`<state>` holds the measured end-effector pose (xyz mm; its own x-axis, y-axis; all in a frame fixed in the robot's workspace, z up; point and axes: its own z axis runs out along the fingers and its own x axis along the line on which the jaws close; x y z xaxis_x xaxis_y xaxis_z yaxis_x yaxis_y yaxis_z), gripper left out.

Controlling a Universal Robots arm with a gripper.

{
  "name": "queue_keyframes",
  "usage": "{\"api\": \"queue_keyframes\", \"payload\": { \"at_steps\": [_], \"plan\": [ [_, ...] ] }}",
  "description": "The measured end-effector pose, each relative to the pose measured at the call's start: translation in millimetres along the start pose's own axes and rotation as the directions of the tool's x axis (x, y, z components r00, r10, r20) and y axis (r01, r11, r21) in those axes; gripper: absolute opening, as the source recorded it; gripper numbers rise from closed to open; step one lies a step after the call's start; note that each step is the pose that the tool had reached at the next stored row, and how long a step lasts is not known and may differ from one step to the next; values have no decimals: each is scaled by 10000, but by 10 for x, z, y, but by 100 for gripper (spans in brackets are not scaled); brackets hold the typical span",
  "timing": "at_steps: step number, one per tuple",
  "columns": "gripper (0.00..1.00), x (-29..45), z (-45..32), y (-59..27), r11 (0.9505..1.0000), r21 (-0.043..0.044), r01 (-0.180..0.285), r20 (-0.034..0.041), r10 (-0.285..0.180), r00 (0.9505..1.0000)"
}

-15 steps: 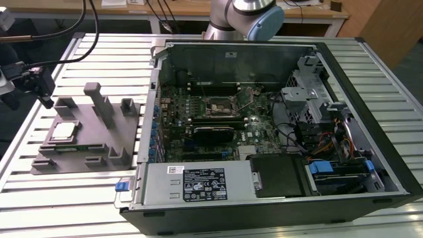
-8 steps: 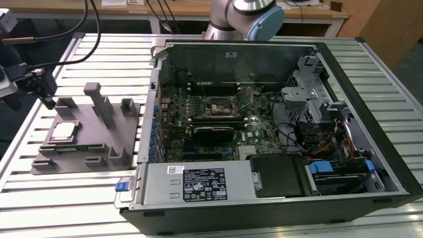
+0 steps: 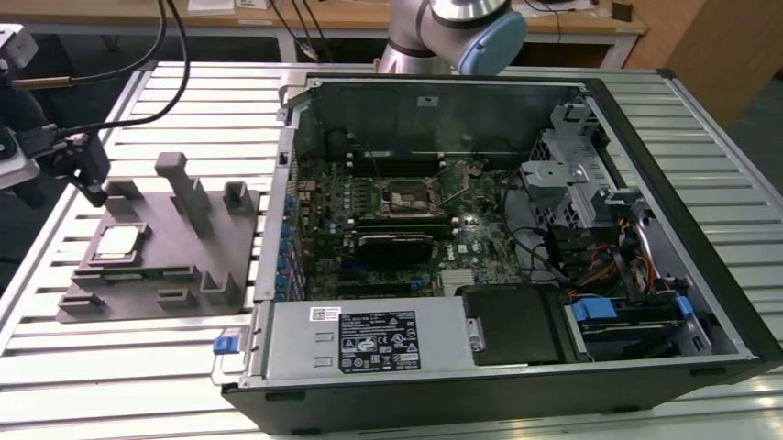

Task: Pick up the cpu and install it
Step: 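Pick up the cpu and move it towards the insertion slot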

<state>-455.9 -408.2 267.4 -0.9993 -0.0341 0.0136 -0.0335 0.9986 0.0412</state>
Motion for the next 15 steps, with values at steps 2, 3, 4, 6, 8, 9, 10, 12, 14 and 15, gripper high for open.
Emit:
{"api": "queue_keyframes", "payload": {
  "at_steps": [2, 3, 4, 6, 8, 9, 10, 12, 14, 15],
  "plan": [
    [70, -12, 32, -3, 10000, 0, 12, 0, -12, 10000],
    [70, -22, 50, -4, 10000, 0, 12, 0, -12, 10000],
    [70, -32, 69, -5, 10000, -1, 12, 0, -12, 10000],
    [70, -46, 105, -8, 10000, -1, 12, 0, -12, 10000],
    [70, -54, 136, -9, 10000, -1, 10, 0, -10, 10000],
    [70, -55, 148, -10, 10000, -1, 11, 1, -11, 10000],
    [70, -56, 156, -11, 10000, -1, 12, 0, -12, 10000],
    [70, -56, 163, -11, 10000, 1, 12, -2, -12, 10000],
    [70, -56, 170, -12, 10000, 0, 12, -1, -12, 10000],
    [70, -56, 173, -12, 10000, 0, 11, 0, -11, 10000]
  ]
}}
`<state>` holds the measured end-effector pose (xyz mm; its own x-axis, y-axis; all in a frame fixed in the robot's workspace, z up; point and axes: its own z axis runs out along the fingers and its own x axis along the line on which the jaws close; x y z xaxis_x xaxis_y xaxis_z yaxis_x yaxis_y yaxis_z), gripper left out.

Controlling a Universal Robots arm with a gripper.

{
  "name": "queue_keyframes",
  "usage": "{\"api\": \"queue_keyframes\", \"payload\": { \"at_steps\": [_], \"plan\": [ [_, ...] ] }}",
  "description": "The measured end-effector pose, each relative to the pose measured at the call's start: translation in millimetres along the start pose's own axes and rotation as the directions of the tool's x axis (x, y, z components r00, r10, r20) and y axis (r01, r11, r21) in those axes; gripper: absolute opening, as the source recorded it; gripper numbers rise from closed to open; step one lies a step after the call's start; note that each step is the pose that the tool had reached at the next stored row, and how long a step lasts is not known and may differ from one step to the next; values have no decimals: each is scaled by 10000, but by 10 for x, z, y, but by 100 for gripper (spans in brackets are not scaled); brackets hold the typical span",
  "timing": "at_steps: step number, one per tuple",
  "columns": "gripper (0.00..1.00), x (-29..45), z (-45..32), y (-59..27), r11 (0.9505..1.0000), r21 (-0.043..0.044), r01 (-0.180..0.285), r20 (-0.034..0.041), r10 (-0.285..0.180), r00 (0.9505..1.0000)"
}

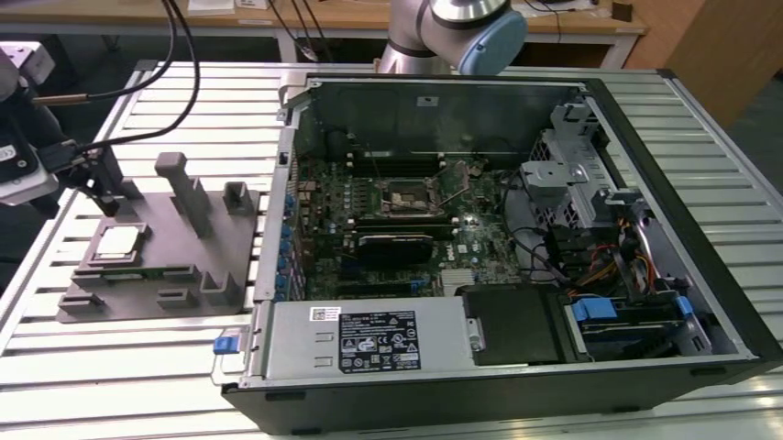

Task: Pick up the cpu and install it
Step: 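Pick up the cpu and move it towards the insertion slot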

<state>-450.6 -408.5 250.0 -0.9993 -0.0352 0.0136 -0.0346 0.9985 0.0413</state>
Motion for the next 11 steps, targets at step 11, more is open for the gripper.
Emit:
{"api": "queue_keyframes", "payload": {
  "at_steps": [11],
  "plan": [
    [70, -36, 90, -12, 10000, 0, 1, -1, -1, 10000]
  ]
}}
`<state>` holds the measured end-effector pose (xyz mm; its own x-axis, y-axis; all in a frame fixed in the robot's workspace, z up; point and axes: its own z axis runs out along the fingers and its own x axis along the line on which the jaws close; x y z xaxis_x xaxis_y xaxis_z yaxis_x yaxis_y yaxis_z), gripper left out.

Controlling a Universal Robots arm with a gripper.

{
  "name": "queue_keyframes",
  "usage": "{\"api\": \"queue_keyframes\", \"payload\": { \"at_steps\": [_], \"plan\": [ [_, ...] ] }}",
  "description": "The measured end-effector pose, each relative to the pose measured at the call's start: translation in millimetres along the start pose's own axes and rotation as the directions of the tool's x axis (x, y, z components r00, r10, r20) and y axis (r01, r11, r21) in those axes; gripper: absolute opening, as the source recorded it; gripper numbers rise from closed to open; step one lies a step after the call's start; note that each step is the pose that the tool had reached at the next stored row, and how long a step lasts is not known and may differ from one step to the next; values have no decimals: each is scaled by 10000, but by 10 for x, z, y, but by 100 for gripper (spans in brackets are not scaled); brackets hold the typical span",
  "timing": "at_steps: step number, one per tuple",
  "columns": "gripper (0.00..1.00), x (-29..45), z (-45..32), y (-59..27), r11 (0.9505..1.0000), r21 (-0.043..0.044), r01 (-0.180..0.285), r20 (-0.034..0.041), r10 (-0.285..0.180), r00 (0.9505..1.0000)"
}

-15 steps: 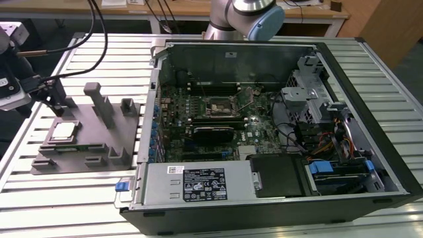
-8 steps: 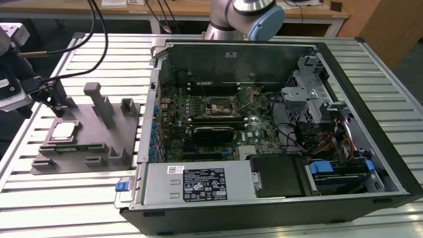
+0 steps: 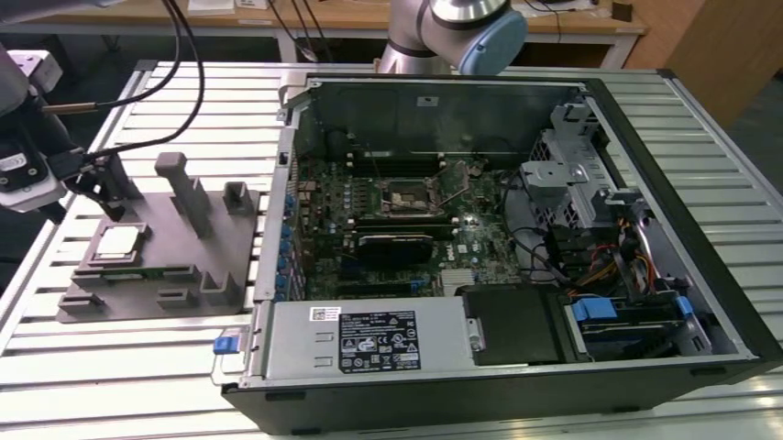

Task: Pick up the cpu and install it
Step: 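Pick up the cpu and move it towards the insertion slot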

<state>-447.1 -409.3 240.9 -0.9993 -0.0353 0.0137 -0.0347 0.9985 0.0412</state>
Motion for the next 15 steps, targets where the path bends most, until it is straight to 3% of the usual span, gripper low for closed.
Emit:
{"api": "queue_keyframes", "payload": {
  "at_steps": [15],
  "plan": [
    [70, -28, 207, -11, 10000, -1, -14, 1, 14, 10000]
  ]
}}
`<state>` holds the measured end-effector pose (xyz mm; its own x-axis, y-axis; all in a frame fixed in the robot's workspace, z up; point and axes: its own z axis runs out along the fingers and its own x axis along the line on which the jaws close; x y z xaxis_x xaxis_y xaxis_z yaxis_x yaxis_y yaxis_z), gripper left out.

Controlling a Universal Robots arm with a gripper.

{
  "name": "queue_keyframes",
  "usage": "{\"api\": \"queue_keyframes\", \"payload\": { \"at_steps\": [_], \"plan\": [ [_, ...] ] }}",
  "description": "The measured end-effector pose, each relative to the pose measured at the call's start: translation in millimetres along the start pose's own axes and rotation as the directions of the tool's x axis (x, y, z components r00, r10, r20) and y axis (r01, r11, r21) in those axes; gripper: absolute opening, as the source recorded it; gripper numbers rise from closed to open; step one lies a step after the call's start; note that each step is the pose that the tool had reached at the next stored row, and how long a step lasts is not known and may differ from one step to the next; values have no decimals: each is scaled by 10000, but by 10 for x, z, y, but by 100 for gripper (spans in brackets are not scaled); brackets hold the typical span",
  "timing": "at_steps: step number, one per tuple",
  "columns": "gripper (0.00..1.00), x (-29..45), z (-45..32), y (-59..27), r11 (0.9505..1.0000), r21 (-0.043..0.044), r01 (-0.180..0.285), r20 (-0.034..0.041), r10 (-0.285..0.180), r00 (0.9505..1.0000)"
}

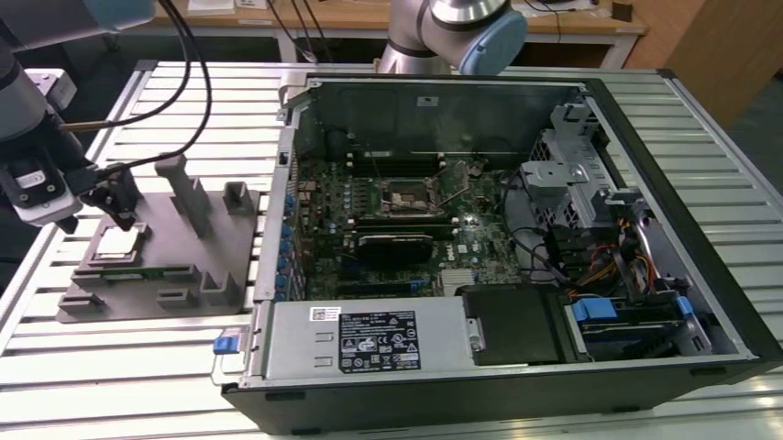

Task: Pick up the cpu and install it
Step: 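Pick up the cpu and move it towards the insertion slot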

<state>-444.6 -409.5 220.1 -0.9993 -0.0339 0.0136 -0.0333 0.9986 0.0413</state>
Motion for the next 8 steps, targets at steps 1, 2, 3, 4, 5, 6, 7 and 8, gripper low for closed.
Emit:
{"api": "queue_keyframes", "payload": {
  "at_steps": [1, 2, 3, 4, 5, 6, 7, 8],
  "plan": [
    [70, -1, 16, -1, 10000, -1, -11, 2, 11, 10000],
    [70, -1, 31, -1, 10000, -1, -29, 3, 29, 10000],
    [70, -2, 46, -2, 10000, 4, -52, 4, 52, 10000],
    [70, -2, 58, -3, 10000, 10, -73, 4, 73, 10000],
    [70, -2, 70, -4, 10000, 12, -90, 4, 90, 10000],
    [70, -3, 82, -4, 9999, 13, -103, 5, 103, 9999],
    [70, -2, 95, -5, 9999, 13, -109, 6, 109, 9999],
    [70, -4, 106, -5, 9999, 13, -111, 6, 111, 9999]
  ]
}}
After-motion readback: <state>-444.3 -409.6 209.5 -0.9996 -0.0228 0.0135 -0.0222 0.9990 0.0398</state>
